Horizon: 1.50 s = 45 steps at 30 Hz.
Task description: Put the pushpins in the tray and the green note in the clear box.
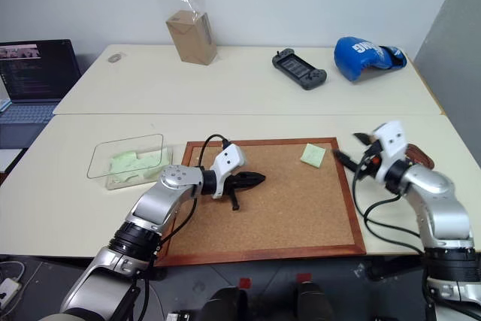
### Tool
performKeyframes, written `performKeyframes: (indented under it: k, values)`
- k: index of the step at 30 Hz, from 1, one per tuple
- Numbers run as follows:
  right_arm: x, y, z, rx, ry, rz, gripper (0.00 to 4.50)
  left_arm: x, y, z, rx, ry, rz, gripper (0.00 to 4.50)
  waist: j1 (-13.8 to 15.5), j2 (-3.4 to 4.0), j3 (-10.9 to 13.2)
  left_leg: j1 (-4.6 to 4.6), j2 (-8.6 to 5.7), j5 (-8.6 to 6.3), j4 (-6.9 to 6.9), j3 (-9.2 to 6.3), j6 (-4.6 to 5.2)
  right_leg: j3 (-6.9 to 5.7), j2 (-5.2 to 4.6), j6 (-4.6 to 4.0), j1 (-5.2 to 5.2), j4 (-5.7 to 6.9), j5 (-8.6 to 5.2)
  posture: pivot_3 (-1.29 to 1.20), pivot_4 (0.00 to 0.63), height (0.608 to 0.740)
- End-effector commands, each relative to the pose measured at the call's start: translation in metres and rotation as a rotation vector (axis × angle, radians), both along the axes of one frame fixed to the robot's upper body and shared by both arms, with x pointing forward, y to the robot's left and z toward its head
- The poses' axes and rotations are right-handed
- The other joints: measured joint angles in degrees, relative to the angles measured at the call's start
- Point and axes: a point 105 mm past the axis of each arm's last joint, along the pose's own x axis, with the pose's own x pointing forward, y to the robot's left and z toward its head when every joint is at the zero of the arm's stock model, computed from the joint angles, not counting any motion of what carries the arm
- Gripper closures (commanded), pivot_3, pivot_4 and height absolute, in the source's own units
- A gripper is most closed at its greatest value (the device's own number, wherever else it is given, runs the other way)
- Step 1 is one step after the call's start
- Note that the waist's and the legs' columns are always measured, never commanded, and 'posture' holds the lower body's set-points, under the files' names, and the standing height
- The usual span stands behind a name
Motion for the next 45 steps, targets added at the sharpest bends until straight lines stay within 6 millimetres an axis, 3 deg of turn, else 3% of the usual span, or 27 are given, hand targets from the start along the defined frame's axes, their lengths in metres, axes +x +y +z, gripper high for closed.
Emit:
performKeyframes:
  k: [1, 4, 10, 18, 21, 37, 45]
  values:
    - [-0.009, 0.031, -0.003, -0.034, -0.025, 0.139, 0.51, -0.004, 0.003, -0.015, 0.041, 0.050, 0.000, 4.50, 0.02, 0.00, 0.00, 0.00, 0.00, 0.00, 0.00, -0.01, 0.00, 0.01, 0.00, 0.00, 0.00, 0.00, 0.00, 0.00, 0.150, 0.740]
    - [-0.001, 0.043, -0.018, -0.064, -0.010, 0.144, 0.51, -0.004, 0.002, -0.015, 0.042, 0.049, -0.002, 4.50, 0.01, -0.01, 0.00, 0.02, 0.00, 0.00, -0.01, -0.10, 0.00, -0.04, 0.01, 0.00, -0.01, 0.00, 0.00, 0.00, 0.150, 0.740]
    - [0.017, 0.047, -0.036, -0.099, 0.009, 0.115, 0.51, -0.004, 0.003, -0.014, 0.041, 0.046, 0.001, 4.50, 0.01, -0.02, 0.01, 0.00, -0.02, 0.00, 0.00, -0.12, 0.00, 0.00, -0.02, -0.01, -0.03, 0.00, 0.00, 0.00, 0.150, 0.740]
    - [0.033, 0.042, -0.040, -0.068, 0.031, 0.052, 0.51, -0.005, 0.005, -0.013, 0.042, 0.044, 0.010, 4.50, 0.00, -0.01, 0.00, 0.00, -0.01, 0.00, -0.02, -0.16, 0.00, -0.01, -0.02, -0.01, -0.05, 0.01, 0.01, 0.00, 0.150, 0.740]
    - [0.036, 0.038, -0.044, -0.073, 0.040, 0.034, 0.94, -0.006, 0.005, -0.014, 0.043, 0.047, 0.011, 4.50, -0.01, -0.01, 0.00, 0.00, -0.01, 0.00, -0.02, -0.16, 0.00, -0.02, -0.02, -0.02, -0.05, 0.01, 0.01, 0.00, 0.150, 0.740]
    - [0.049, 0.027, -0.043, -0.097, 0.013, -0.042, 4.45, -0.006, 0.002, -0.012, 0.035, 0.046, 0.011, 4.50, -0.02, -0.01, 0.00, 0.00, -0.01, 0.00, -0.02, -0.15, 0.00, -0.02, -0.01, -0.02, -0.06, 0.02, 0.01, 0.00, 0.150, 0.740]
    - [0.029, 0.047, -0.018, -0.121, -0.100, 0.128, 4.45, -0.007, 0.002, -0.012, 0.024, 0.050, 0.016, 4.50, -0.02, -0.01, 0.00, -0.01, -0.01, 0.00, -0.03, -0.15, 0.00, -0.02, -0.01, -0.02, -0.06, 0.02, 0.01, 0.00, 0.150, 0.740]
